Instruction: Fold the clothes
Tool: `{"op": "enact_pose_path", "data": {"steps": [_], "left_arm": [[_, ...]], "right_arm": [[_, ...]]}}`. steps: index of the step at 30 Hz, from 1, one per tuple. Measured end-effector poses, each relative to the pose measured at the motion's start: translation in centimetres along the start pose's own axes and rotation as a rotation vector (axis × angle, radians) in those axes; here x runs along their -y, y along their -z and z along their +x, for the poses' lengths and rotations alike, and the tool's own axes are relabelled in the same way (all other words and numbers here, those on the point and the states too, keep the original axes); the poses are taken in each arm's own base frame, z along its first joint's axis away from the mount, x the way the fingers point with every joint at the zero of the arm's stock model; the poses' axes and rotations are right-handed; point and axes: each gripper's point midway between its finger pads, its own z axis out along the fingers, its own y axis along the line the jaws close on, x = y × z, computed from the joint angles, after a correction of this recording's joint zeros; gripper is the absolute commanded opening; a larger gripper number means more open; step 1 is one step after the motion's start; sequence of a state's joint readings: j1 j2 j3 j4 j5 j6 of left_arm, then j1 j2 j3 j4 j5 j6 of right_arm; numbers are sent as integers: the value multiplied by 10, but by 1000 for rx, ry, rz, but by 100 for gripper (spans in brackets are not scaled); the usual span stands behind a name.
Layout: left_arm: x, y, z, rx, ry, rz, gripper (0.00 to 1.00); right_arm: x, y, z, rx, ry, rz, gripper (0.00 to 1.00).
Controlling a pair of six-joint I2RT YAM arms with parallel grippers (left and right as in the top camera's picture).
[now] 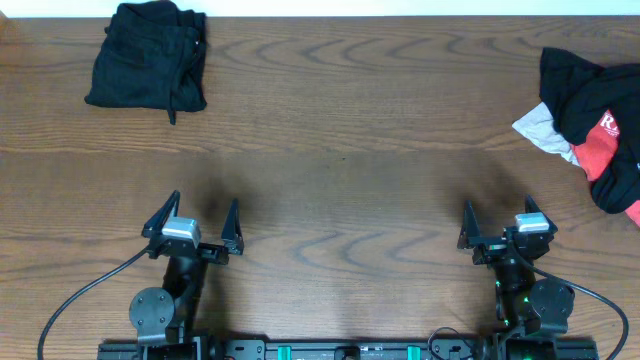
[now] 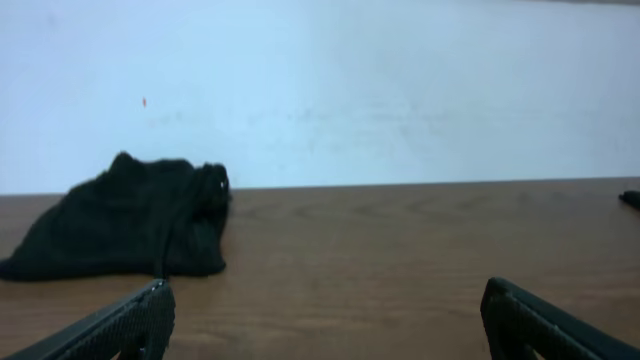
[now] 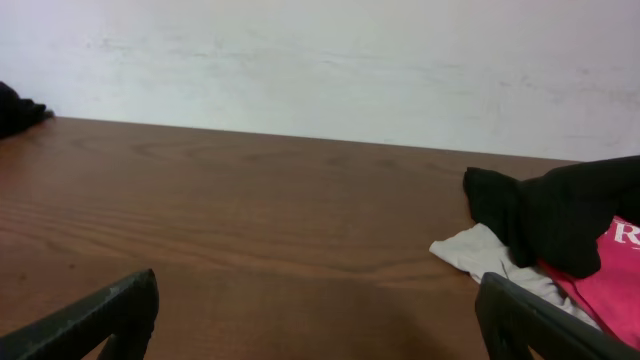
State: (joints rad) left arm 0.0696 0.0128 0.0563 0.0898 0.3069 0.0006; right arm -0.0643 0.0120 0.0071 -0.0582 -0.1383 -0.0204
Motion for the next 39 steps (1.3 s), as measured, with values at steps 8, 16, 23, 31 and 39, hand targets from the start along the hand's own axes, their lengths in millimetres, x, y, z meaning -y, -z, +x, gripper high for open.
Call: {"op": "enact_pose_path", "data": {"steps": [8, 16, 23, 31, 39], "left_arm": [[-1, -2, 11, 2, -28, -1, 98], [-3, -1, 38, -103, -83, -2, 98], [-6, 0, 40, -124, -101, -20, 98], [-6, 0, 40, -124, -104, -20, 98], [-6, 0, 40, -125, -104, -20, 98]], "right_arm": [[0, 0, 0, 0, 0, 0, 99], [0, 0, 0, 0, 0, 0, 99], [0, 0, 0, 0, 0, 0, 99], [0, 0, 0, 0, 0, 0, 99], [0, 0, 0, 0, 0, 0, 99]]}}
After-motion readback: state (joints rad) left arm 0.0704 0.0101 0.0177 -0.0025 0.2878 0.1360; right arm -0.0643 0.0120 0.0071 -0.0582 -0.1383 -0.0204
